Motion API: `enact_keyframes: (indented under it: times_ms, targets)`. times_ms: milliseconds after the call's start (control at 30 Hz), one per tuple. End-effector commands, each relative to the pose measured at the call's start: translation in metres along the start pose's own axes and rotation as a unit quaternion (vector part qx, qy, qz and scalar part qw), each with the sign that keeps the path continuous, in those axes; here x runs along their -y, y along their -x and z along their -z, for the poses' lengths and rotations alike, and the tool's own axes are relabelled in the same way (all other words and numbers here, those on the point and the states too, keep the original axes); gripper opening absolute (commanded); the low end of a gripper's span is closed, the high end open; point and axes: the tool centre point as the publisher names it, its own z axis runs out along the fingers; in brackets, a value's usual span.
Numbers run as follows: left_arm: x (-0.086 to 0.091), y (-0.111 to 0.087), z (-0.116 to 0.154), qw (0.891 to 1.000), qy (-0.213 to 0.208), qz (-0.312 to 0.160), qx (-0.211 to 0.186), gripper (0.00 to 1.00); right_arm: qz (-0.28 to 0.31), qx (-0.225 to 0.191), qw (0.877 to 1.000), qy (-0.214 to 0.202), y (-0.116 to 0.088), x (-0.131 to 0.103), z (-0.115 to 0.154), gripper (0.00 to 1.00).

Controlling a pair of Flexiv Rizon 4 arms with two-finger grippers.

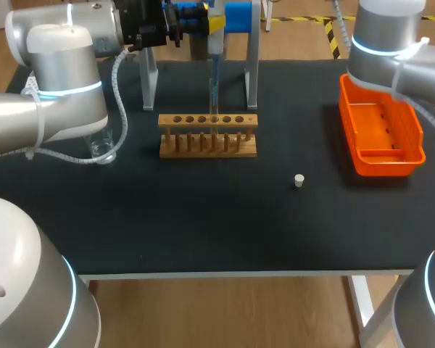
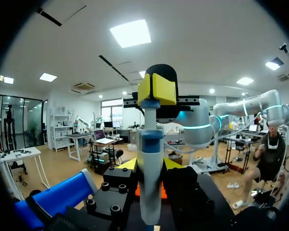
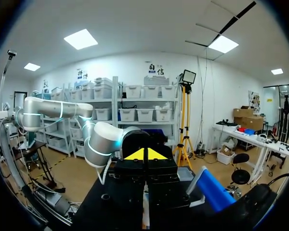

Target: Invert the test tube, pick up the pipette, mount the tip to pipette, aspirate from beaker and dispense into the tube, eject the tip, return the pipette, and cap with the stopper.

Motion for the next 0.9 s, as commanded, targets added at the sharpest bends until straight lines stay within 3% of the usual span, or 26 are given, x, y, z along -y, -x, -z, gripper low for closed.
enact_keyframes:
  times_ms: [33, 900]
  targets:
    - [0.003, 0.0, 0.0, 1.0, -0.001, -0.001, 0.001, 0.0, -0.002, 0.0, 1.0, -0.003, -0.001, 0.005, 0.0, 0.0]
    - [0.003, 0.0, 0.0, 1.0, -0.001, -0.001, 0.001, 0.0, -0.019, -0.004, 1.0, -0.016, -0.001, 0.028, -0.001, 0.0]
